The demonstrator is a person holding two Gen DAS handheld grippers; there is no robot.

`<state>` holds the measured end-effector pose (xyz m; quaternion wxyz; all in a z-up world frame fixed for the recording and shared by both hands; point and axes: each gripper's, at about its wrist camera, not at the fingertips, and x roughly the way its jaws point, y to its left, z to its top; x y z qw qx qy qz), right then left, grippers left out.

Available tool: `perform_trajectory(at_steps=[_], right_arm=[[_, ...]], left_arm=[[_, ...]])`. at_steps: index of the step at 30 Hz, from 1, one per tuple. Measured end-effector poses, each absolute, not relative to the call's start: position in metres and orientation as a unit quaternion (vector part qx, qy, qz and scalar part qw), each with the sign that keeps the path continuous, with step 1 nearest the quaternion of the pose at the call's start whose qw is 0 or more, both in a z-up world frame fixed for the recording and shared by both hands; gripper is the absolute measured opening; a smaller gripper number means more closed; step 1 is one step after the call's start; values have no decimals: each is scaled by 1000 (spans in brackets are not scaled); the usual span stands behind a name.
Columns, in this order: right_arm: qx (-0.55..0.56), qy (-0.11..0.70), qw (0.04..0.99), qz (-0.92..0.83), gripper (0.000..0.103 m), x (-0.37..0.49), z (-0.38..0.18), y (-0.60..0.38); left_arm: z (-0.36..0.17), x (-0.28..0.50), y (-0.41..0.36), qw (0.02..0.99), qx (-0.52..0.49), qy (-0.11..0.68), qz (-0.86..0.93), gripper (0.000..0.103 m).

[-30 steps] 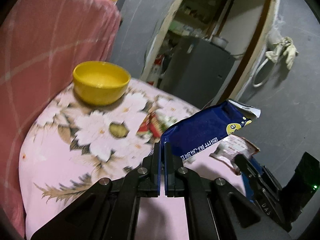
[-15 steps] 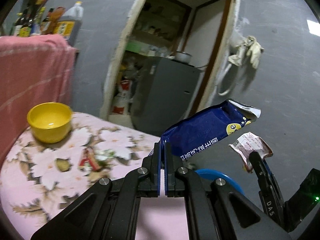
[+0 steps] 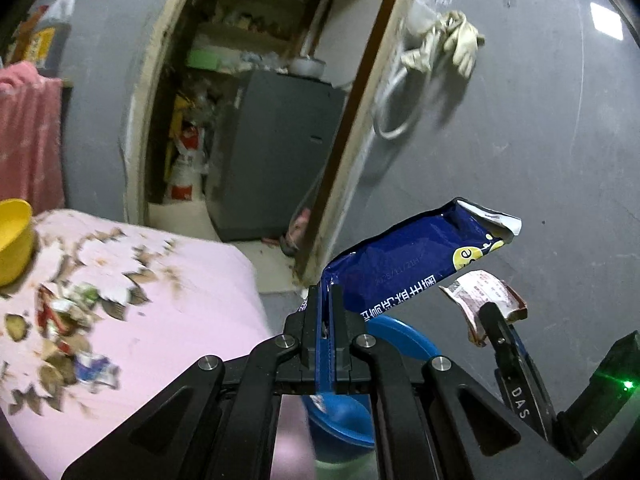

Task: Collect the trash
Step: 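Carry both items over the blue bucket and open both tools to drop them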

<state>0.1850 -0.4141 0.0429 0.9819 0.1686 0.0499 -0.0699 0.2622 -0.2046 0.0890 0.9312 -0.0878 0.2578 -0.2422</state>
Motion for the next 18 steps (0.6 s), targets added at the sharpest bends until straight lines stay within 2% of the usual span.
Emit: perform_trajectory(at_steps=[14,18], right_arm=[[215,130,961,-114,27,196,15,-447],[228,144,955,-122,34,199,11,-453]], left_arm=[[36,306,-264,893,-65,364,-254,2],[20,313,-277,883,-60,391,-253,5]])
